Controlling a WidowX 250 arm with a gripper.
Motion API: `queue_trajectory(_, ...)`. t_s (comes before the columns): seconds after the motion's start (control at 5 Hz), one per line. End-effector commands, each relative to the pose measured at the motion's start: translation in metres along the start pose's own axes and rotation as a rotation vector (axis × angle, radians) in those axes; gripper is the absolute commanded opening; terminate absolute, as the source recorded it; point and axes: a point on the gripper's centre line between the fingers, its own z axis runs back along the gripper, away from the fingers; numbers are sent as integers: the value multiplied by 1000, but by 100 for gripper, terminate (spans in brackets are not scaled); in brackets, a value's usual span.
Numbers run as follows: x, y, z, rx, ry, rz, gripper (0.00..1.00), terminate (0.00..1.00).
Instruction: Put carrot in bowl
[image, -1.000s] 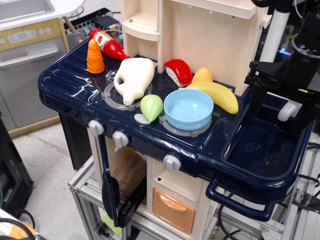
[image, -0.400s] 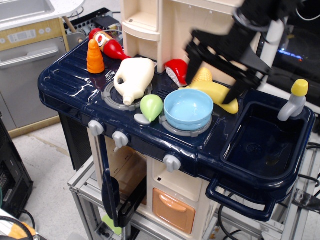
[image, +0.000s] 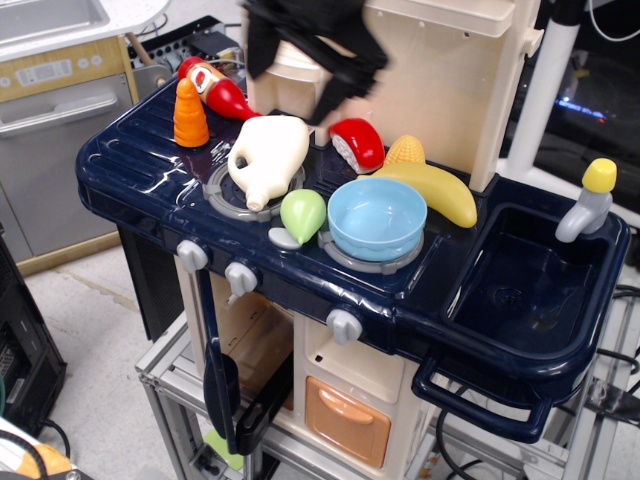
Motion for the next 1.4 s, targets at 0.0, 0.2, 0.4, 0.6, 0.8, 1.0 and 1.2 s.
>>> queue_trajectory(0.0,14,64,-23,19,-153,-80,100,0)
queue_trajectory(0.2,21,79,-45,19,-192,-134,100,0)
queue_trajectory(0.4,32,96,-67,-14,-233,-198,100,0)
queue_trajectory(0.6,38,102,-89,-36,-274,-235,100,0)
queue_trajectory(0.8,46,108,-105,-46,-307,-259,100,0)
queue_trajectory(1.0,50,104,-114,-107,-312,-240,100,0)
queue_trajectory(1.2,51,102,-117,-141,-303,-233,0,0)
